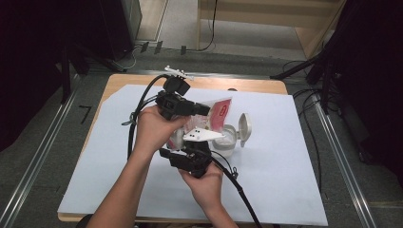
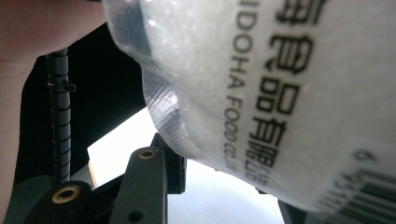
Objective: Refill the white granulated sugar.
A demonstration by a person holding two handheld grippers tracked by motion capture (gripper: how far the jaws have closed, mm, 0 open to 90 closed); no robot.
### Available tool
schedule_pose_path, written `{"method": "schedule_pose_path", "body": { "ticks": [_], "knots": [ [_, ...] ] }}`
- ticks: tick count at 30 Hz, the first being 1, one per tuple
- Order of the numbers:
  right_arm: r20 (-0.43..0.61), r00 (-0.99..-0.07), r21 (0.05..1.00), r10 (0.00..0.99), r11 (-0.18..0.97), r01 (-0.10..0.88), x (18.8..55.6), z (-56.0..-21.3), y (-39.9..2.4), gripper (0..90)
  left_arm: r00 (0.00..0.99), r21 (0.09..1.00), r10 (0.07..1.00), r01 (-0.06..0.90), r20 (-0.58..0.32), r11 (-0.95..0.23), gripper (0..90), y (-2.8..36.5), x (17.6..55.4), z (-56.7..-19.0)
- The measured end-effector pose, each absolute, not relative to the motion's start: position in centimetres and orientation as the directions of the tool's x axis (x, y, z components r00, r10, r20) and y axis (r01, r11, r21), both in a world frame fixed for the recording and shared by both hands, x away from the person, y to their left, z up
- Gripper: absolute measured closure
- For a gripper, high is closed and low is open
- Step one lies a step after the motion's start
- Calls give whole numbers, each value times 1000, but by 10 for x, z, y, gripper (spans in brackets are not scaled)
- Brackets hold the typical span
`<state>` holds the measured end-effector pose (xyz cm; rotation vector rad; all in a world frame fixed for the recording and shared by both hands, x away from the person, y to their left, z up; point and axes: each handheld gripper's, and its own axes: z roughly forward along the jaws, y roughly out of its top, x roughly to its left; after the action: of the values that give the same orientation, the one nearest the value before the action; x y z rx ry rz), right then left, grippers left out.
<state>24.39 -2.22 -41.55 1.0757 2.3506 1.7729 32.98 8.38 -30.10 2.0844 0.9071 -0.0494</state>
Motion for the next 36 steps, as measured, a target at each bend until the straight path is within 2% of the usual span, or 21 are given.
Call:
{"method": "schedule_pose_path", "body": {
  "ticks": [36],
  "knots": [
    [384,-762,852,522,117,510,241,-416,-22,639,742,686,579,616,-339,-387,854,83,328,-301]
  ]
}}
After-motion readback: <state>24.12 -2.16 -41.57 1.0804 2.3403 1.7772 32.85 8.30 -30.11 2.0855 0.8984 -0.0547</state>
